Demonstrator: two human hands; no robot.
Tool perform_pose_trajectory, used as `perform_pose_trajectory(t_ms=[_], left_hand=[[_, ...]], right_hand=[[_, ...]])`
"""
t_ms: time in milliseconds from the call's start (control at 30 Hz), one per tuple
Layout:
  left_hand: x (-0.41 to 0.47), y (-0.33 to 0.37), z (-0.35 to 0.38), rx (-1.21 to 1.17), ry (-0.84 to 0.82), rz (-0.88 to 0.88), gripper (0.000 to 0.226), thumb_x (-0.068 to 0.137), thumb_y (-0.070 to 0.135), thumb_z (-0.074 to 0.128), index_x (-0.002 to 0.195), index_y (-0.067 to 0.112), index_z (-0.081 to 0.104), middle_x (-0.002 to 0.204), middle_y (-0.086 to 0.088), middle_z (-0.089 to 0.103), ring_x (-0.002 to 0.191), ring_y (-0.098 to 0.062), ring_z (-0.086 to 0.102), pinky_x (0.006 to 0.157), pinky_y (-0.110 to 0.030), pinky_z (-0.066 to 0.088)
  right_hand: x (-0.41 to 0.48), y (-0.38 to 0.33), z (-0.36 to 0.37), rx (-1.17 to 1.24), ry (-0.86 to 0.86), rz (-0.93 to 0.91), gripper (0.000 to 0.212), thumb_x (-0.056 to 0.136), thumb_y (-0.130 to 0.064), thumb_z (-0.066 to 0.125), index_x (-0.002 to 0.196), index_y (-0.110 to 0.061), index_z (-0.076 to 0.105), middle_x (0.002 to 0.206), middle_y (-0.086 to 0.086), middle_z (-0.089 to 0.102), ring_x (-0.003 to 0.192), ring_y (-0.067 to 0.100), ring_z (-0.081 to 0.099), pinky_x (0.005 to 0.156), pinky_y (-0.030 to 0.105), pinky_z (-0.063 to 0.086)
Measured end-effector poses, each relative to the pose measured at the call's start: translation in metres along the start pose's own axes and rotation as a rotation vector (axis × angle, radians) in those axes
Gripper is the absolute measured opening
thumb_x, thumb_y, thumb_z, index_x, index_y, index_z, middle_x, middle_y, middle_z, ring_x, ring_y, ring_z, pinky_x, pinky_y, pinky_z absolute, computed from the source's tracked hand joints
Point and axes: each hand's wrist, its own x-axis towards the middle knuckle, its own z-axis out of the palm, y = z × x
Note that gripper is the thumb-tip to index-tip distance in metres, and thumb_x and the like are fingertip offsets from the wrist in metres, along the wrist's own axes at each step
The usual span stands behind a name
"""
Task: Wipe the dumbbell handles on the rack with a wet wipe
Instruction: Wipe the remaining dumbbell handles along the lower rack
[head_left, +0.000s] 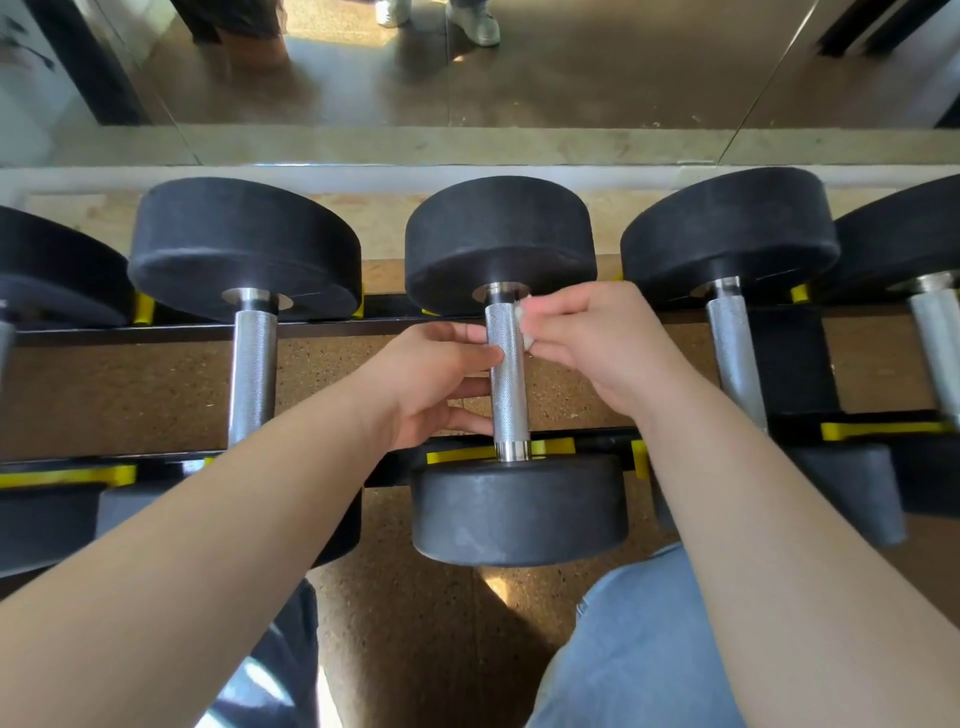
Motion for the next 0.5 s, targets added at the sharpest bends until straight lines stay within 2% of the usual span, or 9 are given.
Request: perform_pose_trajectory(t_ms=[167,200,233,300,367,400,467,500], left_hand=[[-0.001,0.002,0.001,-0.011,-0.004,-0.014,0.024,0.101,0.007,0.059,0.124,0.010,0.060,0.113,-0.016,0.074,0.100,-0.029,0.075,0.068,-0.048,0.062],[-0.001,0.002,0.001,-0.013,-0.007,-0.020,0.025,0.101,0.008,0.059,0.126,0.010,0.060,0.113,-0.017,0.074,0.101,-0.030,0.074,0.069,-0.050,0.062],[-0.003,0.002,0.001,-0.016,-0.016,-0.028,0.026,0.101,0.009,0.059,0.127,0.010,0.059,0.114,-0.017,0.074,0.101,-0.031,0.074,0.069,-0.050,0.062],[-0.005,0.002,0.001,-0.004,-0.042,-0.040,0.028,0.103,0.013,0.059,0.131,0.011,0.057,0.116,-0.018,0.074,0.099,-0.031,0.074,0.065,-0.049,0.062],[-0.007,0.002,0.001,0.017,-0.055,-0.053,0.028,0.104,0.017,0.058,0.131,0.013,0.058,0.116,-0.014,0.073,0.099,-0.031,0.073,0.061,-0.049,0.062],[-0.009,0.002,0.001,0.024,-0.060,-0.064,0.025,0.105,0.018,0.057,0.129,0.014,0.060,0.114,-0.013,0.073,0.099,-0.031,0.072,0.062,-0.050,0.063],[-0.009,0.005,0.001,0.033,-0.088,-0.081,0.019,0.106,0.018,0.054,0.120,0.017,0.065,0.111,-0.013,0.074,0.099,-0.030,0.071,0.069,-0.051,0.063],[-0.011,0.006,0.001,0.021,-0.101,-0.087,0.019,0.106,0.017,0.051,0.118,0.019,0.066,0.109,-0.013,0.075,0.097,-0.030,0.071,0.072,-0.051,0.062]], right_hand=[[-0.023,-0.007,-0.015,-0.455,-0.450,0.218,0.015,0.077,0.004,0.085,0.087,-0.003,0.078,0.091,0.004,0.079,0.087,0.016,0.078,0.078,0.033,0.064],[-0.027,-0.008,-0.013,-0.517,-0.477,0.216,0.015,0.076,0.003,0.086,0.086,-0.004,0.078,0.087,0.004,0.078,0.084,0.016,0.078,0.076,0.031,0.064],[-0.029,-0.009,-0.011,-0.534,-0.442,0.179,0.015,0.076,0.001,0.087,0.086,-0.006,0.078,0.083,0.005,0.078,0.080,0.016,0.077,0.072,0.028,0.063],[-0.025,-0.011,-0.005,-0.502,-0.222,0.020,0.012,0.078,-0.008,0.087,0.086,-0.013,0.078,0.076,0.005,0.077,0.071,0.013,0.075,0.067,0.026,0.061],[-0.017,-0.011,0.002,-0.456,0.010,-0.160,0.011,0.082,-0.018,0.085,0.087,-0.022,0.076,0.072,-0.002,0.075,0.067,0.008,0.073,0.069,0.025,0.057],[-0.014,-0.011,0.006,-0.454,0.059,-0.215,0.012,0.082,-0.021,0.084,0.088,-0.025,0.075,0.071,-0.005,0.074,0.067,0.006,0.072,0.069,0.024,0.056],[-0.016,-0.015,0.008,-0.520,0.018,-0.208,0.012,0.083,-0.023,0.084,0.089,-0.028,0.076,0.069,-0.007,0.073,0.065,0.003,0.071,0.066,0.019,0.052],[-0.020,-0.017,0.005,-0.596,-0.087,-0.142,0.011,0.082,-0.022,0.084,0.088,-0.028,0.077,0.069,-0.007,0.073,0.065,0.003,0.071,0.066,0.018,0.051]])
